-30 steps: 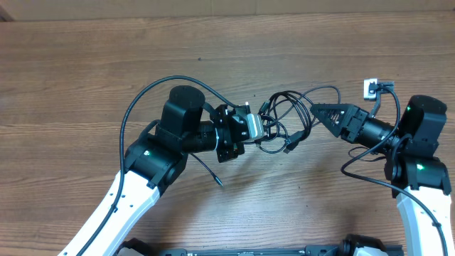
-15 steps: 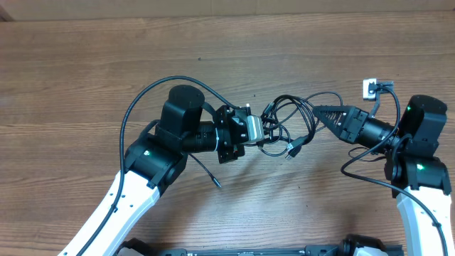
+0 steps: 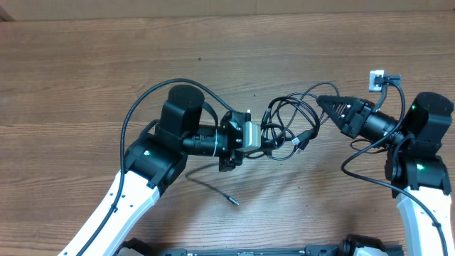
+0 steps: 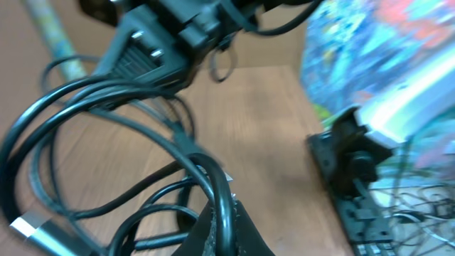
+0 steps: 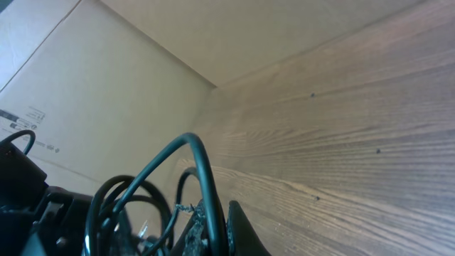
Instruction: Untangle cables
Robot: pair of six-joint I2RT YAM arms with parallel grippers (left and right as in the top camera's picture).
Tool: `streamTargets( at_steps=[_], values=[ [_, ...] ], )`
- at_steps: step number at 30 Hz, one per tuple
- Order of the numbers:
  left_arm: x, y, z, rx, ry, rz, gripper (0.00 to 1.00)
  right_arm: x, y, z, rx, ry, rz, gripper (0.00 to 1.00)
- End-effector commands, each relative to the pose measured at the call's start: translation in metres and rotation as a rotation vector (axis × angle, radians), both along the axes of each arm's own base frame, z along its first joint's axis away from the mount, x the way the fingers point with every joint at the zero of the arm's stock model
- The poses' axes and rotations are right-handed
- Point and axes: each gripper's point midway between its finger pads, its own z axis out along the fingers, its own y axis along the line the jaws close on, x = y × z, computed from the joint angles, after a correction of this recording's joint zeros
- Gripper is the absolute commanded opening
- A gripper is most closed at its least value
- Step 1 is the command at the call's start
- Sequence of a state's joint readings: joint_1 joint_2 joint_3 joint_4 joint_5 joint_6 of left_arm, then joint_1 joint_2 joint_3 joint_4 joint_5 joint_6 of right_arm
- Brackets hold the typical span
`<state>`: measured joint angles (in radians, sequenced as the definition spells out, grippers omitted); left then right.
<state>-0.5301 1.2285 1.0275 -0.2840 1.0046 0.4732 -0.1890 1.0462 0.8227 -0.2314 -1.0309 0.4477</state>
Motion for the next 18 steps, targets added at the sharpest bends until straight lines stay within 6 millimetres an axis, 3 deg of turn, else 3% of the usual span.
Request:
streamTargets(
  at_steps=[1, 13, 18],
  values=[
    [-0.029, 0.001, 0.025, -0.087, 0.016, -0.157, 0.04, 0.006, -0.005, 0.011, -0.025, -0.042, -0.04, 0.04],
    [-0.034, 0.0, 0.028, -0.102, 0.011, -0.184, 0.04, 0.007, 0.001, 0.023, 0.021, -0.049, -0.032, 0.04],
    [-0.043, -0.004, 0.034, -0.129, -0.01, -0.236, 0.04, 0.017, 0.0, 0.023, -0.019, -0.079, -0.089, 0.04]
  ],
)
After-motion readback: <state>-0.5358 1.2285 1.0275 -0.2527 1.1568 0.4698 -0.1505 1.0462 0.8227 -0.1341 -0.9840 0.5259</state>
